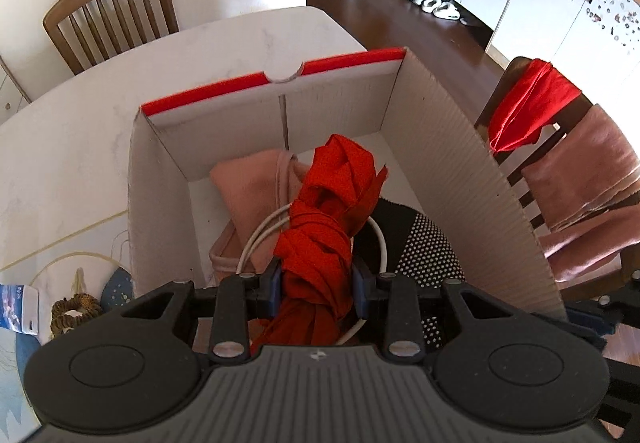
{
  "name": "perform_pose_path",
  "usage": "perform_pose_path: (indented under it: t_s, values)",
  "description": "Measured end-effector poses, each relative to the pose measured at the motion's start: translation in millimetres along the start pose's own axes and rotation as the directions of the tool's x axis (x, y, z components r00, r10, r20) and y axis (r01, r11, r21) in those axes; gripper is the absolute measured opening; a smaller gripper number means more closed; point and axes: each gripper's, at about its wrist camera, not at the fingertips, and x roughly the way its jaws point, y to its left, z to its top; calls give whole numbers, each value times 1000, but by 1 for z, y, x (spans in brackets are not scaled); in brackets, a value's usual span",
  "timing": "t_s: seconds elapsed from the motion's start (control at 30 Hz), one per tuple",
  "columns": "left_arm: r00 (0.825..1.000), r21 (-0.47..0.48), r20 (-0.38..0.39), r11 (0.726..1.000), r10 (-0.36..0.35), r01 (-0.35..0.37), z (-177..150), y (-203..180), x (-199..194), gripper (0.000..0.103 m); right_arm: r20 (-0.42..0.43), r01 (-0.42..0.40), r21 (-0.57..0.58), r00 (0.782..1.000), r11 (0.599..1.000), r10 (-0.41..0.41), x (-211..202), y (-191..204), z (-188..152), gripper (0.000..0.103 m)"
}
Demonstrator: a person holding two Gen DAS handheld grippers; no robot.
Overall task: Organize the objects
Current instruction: 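Lower the red cloth into the box and open the left gripper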
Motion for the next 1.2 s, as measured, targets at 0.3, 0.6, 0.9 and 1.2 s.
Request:
perform_pose_path:
  t_s: [0.3, 0.6, 0.9, 1.2]
  values:
    - [1000, 8, -3, 1000, 14, -14, -1, 1, 1, 36, 7, -14, -13, 1000, 1000, 14, -2, 1, -3, 7]
    - [999, -25, 45, 1000, 11, -10, -9, 10, -21, 68, 17, -22, -31, 1000, 999, 22, -2, 1, -5, 8]
    - [994, 2, 105, 1000, -23, 23, -24, 22, -67, 68, 10, -25, -32, 1000, 999, 25, -2, -1, -4, 8]
    - [989, 10, 137, 998, -59, 58, -50, 58, -107, 68, -12, -8, -26, 1000, 1000, 8, 0, 1, -1, 8]
